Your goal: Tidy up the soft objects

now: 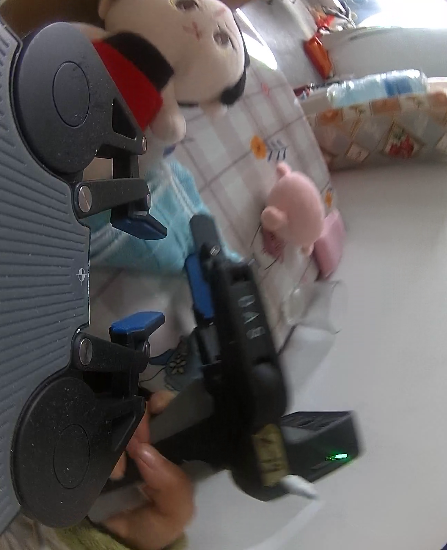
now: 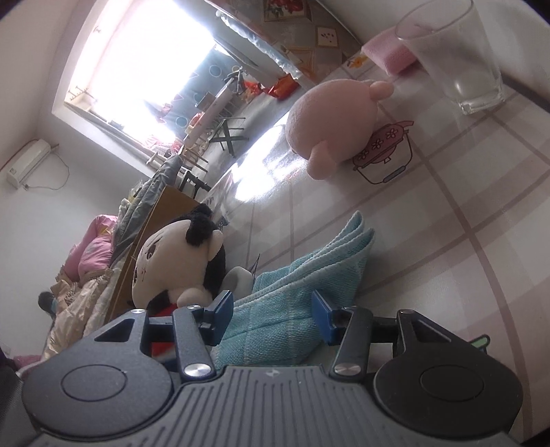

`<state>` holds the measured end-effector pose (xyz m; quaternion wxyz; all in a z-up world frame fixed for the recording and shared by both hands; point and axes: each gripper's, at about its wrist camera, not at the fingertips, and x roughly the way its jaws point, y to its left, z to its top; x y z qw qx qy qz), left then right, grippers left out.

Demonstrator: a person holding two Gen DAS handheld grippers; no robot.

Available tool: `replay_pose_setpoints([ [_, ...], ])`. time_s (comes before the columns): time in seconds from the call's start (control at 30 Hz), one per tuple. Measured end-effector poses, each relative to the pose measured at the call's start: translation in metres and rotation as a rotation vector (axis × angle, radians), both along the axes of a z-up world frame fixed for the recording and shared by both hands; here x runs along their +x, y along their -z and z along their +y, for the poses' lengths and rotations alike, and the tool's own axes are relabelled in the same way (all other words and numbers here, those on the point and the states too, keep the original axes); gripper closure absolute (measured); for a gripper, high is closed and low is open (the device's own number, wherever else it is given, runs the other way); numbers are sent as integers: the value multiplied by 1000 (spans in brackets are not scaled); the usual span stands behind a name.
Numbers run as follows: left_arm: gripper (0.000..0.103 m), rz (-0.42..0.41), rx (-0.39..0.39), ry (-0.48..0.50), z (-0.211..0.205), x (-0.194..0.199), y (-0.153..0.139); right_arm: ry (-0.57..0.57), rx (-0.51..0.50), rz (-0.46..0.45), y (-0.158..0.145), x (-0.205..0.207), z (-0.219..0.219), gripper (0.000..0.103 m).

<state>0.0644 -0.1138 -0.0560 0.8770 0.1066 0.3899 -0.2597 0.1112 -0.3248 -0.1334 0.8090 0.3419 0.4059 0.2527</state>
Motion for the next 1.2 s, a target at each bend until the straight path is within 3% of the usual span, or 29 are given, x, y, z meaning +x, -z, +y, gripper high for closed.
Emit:
replay_pose_setpoints([
  [0.13,54,28,57,-12,-12,17,17,-6,34,27,0,6,-5,48],
  [0.4,55,95,67,-96,-7,48,30,-11,71,18,-2,6,-9,40],
  [0.5,55,99,73,-111,-6,53,32,30,82,-17,-7,-1,-19,30],
  [0.7,55,111,57,-114,-1,52,31,141,5,-35,-17,-10,-39,22],
  [1.03,55,140,5,-128,6,57,30,31,-183,15,-13,23,-3,22],
  [1.13,54,137,-2,-126,7,56,31,0,-189,8,-12,24,2,23],
  [1.2,54,134,-7,-125,7,56,31,-27,-168,15,-10,25,4,37],
])
